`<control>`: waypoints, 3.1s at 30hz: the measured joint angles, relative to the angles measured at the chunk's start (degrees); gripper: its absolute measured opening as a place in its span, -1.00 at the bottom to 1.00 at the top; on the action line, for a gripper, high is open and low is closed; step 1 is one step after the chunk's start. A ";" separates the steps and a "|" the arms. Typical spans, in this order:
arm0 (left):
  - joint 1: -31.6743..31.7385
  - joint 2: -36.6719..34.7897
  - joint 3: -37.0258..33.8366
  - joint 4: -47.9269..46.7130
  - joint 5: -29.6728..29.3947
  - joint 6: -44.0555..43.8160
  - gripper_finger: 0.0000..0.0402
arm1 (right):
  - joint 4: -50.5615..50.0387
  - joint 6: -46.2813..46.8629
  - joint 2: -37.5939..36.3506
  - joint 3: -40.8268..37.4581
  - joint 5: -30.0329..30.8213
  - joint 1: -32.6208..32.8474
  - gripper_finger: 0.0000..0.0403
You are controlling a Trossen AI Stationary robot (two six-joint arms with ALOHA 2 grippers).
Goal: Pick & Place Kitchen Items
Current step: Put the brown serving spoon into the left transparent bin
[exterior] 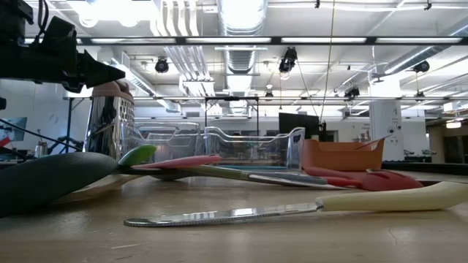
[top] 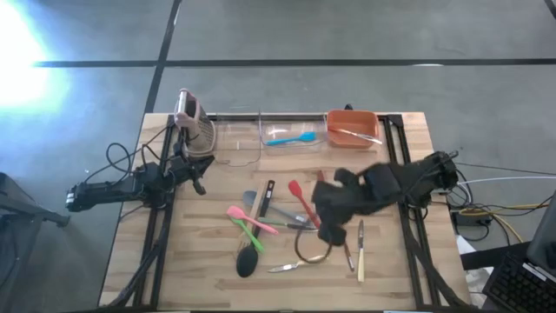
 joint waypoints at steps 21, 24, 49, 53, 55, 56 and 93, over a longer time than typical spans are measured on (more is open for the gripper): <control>0.00 0.04 0.00 0.00 0.01 0.00 -0.85 | 24.61 23.50 -25.50 -48.72 5.43 5.84 -0.96; -0.02 0.04 0.00 0.00 0.00 0.00 -0.85 | 31.08 30.10 -27.86 -55.98 3.60 6.52 -0.96; 0.00 0.07 0.00 0.00 0.01 -0.01 -0.85 | 48.83 39.59 -22.10 -72.31 -5.69 7.44 -0.35; 0.00 0.07 0.00 0.00 0.00 -0.02 -0.85 | 48.98 39.57 -19.11 -72.29 -7.79 7.45 -0.13; 0.01 0.07 0.00 0.00 0.00 0.00 -0.85 | 49.00 39.57 -17.67 -72.29 -8.56 7.45 -0.04; 0.00 0.07 0.00 0.00 0.00 -0.01 -0.85 | 48.99 39.55 -17.00 -72.29 -8.82 7.45 -0.01; 0.01 0.07 0.00 0.00 0.00 -0.02 -0.85 | 49.31 48.08 -4.48 -71.92 -7.88 6.95 -0.71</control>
